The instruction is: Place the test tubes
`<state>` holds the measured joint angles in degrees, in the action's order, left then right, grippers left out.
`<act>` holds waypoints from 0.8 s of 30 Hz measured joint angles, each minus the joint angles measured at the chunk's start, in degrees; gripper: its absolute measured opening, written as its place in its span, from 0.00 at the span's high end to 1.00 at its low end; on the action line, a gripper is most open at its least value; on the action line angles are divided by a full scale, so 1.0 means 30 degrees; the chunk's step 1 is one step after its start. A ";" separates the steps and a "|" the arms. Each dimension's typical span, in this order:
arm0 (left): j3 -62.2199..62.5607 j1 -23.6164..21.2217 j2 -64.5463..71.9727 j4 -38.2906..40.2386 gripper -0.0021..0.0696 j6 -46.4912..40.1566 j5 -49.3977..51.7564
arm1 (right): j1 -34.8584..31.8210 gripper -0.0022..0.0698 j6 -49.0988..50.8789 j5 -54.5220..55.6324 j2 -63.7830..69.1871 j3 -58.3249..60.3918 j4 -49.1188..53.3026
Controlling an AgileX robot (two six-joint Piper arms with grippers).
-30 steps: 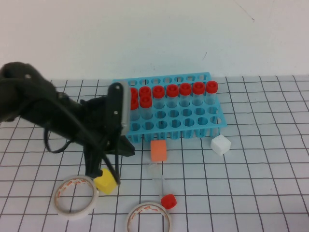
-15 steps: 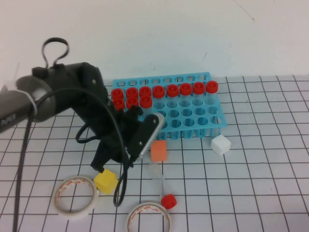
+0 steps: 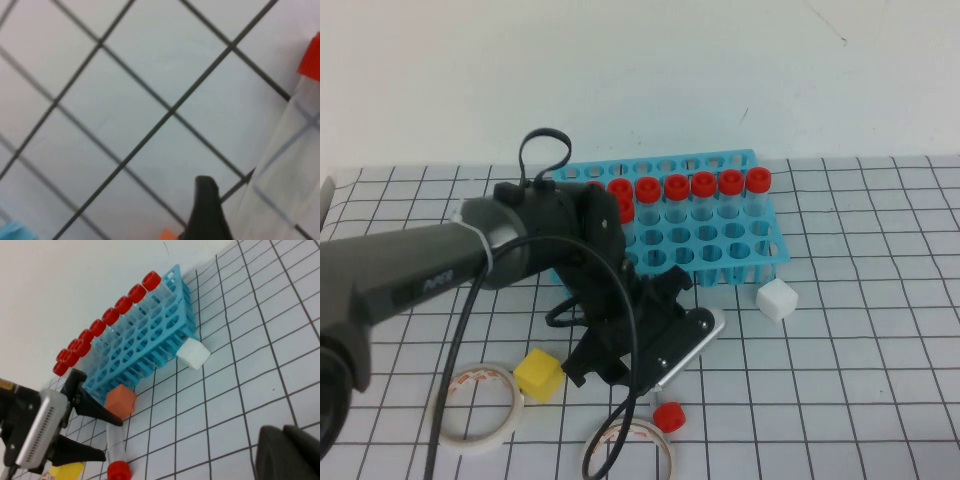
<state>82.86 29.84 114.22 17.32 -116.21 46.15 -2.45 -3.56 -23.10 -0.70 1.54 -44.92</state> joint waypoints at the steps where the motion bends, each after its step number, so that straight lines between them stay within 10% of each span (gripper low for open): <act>1: 0.0000 0.0000 0.0183 0.0000 0.35 -0.0095 -0.0041 | 0.0000 0.97 0.0000 -0.0044 0.0000 0.0000 0.0000; 24: 0.0006 0.0000 0.0976 -0.3060 0.46 0.3829 -0.2274 | 0.0000 0.97 -0.0484 -0.0168 0.0000 0.0000 -0.0135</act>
<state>82.88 29.84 117.15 8.14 -104.73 39.33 -2.45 -5.01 -23.60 -0.70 1.54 -45.33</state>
